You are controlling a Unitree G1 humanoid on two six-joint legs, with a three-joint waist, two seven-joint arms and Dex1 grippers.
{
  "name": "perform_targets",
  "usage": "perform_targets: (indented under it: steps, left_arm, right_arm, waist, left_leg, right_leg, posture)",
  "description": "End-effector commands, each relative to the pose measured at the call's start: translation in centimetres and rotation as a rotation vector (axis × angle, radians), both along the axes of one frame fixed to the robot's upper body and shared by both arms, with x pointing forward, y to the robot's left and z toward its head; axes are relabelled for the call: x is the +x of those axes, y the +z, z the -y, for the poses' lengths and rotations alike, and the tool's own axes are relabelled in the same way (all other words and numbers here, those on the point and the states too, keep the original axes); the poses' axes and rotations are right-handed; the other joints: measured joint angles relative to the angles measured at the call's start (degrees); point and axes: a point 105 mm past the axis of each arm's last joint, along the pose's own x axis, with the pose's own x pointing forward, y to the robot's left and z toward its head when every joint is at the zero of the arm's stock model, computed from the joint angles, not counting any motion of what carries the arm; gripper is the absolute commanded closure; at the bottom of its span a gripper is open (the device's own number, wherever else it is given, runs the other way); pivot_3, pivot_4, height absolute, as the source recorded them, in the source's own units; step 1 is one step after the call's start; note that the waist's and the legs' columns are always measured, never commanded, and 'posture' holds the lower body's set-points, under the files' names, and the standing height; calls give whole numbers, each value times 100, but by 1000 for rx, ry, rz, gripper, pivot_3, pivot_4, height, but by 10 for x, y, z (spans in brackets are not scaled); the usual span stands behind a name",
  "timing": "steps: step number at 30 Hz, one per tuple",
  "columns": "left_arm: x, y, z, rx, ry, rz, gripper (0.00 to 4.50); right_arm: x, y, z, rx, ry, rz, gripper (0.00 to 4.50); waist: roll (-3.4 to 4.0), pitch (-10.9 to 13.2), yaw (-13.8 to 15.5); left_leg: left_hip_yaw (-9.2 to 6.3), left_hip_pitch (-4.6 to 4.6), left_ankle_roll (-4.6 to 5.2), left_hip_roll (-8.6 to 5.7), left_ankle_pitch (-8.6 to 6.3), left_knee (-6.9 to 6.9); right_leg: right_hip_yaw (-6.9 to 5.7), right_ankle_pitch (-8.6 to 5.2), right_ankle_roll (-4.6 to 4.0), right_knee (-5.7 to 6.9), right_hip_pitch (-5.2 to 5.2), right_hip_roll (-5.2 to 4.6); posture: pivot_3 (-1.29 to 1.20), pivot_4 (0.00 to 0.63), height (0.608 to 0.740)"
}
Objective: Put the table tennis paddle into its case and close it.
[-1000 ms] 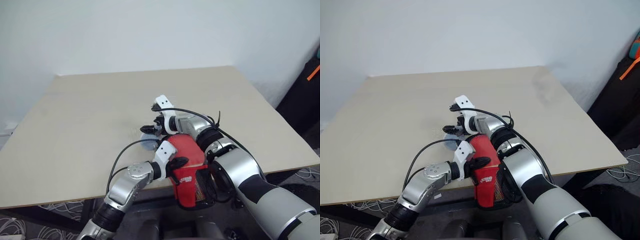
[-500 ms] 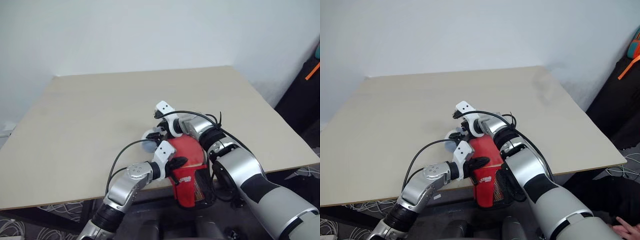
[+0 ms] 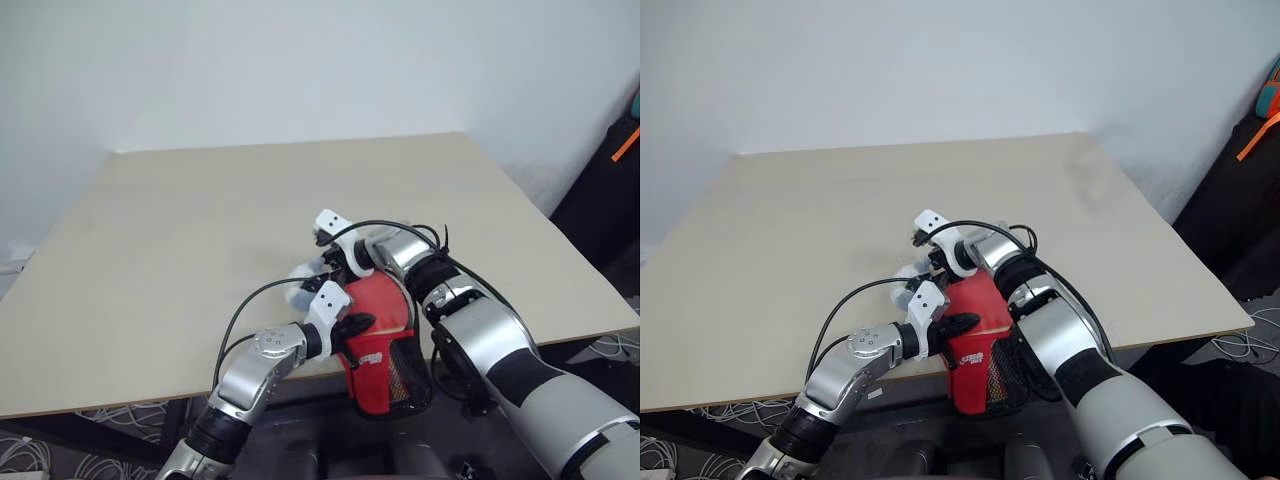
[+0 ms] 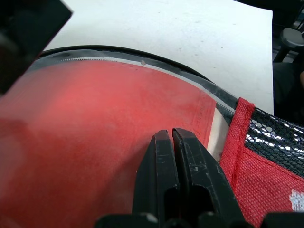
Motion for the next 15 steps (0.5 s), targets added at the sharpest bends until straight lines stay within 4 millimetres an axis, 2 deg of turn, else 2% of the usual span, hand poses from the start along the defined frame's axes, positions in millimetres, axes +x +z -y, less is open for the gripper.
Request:
perform_targets:
  steps: [1, 2, 4, 12, 15]
  left_arm:
    - [3, -3, -4, 20, 20, -5, 4459]
    - [3, -3, -4, 20, 19, -5, 4459]
    - [3, -3, -4, 20, 19, -5, 4500]
    - [4, -4, -4, 23, 11, -7, 4500]
    - [5, -4, -4, 23, 7, -7, 4500]
  right_arm:
    - [5, 3, 5, -23, -5, 42, 0]
    - [5, 3, 5, -20, -3, 44, 0]
    - [5, 4, 5, -15, 0, 46, 543]
    - [-5, -1, 2, -21, 55, 5, 3383]
    - [-9, -3, 3, -27, 81, -10, 4238]
  waist:
    - [0, 0, 0]
    - [1, 0, 0]
    - [1, 0, 0]
    - [4, -3, 0]
    - [7, -5, 0]
  left_leg:
    - [0, 0, 0, 0, 0, 0]
    - [0, 0, -1, 0, 1, 0]
    - [0, 0, -1, 0, 1, 0]
    - [-1, 1, -1, -1, 1, 2]
    - [-1, 1, -1, -1, 1, 2]
  right_leg:
    - [0, 0, 0, 0, 0, 0]
    - [0, 0, -1, 1, 0, 0]
    - [0, 1, -1, 2, 0, 0]
    - [-1, 1, -2, 2, 2, 0]
    - [-2, 1, -2, 3, 2, 0]
  posture:
    - [0, 0, 740]
    - [0, 0, 740]
    - [0, 0, 740]
    - [0, 0, 740]
    - [0, 0, 740]
